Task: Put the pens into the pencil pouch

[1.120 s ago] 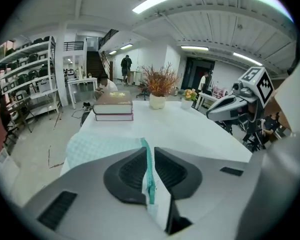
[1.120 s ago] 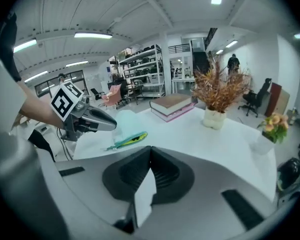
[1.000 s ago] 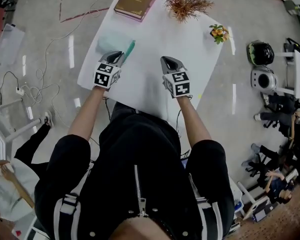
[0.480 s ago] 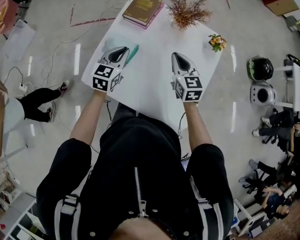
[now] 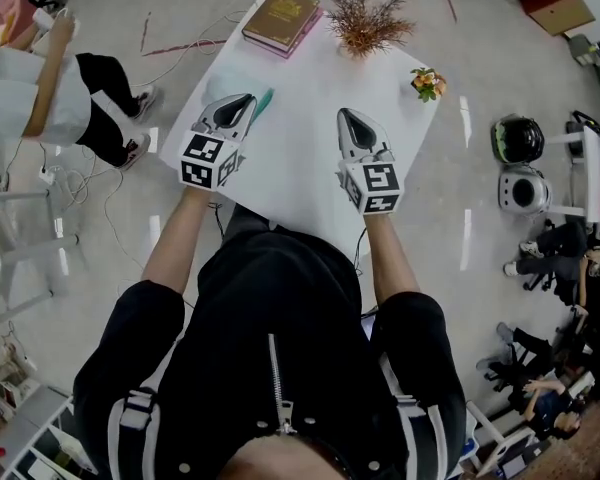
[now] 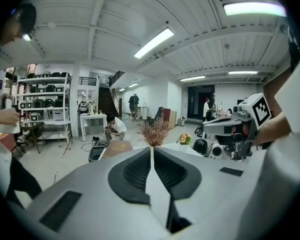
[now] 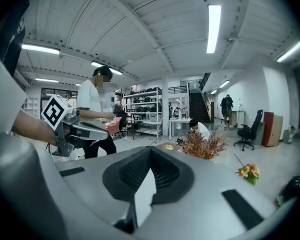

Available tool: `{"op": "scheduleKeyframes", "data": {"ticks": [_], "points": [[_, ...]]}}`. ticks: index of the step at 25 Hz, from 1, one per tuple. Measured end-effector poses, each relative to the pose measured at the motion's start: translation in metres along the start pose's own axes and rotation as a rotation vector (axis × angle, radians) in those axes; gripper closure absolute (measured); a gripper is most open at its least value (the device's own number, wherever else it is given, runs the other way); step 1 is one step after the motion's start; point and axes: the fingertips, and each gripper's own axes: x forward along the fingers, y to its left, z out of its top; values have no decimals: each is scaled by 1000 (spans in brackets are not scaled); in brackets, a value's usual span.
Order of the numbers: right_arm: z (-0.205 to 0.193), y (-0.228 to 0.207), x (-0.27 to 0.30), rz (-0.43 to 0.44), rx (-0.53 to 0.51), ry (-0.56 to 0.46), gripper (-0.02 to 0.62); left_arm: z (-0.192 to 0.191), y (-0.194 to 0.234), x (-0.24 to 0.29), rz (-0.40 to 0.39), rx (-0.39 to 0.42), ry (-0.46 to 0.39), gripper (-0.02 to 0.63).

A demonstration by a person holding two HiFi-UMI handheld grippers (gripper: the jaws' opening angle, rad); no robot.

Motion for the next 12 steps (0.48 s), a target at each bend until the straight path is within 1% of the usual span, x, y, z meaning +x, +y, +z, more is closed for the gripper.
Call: {"op": "scheduleKeyframes", "data": {"ticks": [12], "points": [[-5,-6,-2,-7,29,2,587,-5,0,-3,7,-16,20,568]]}}
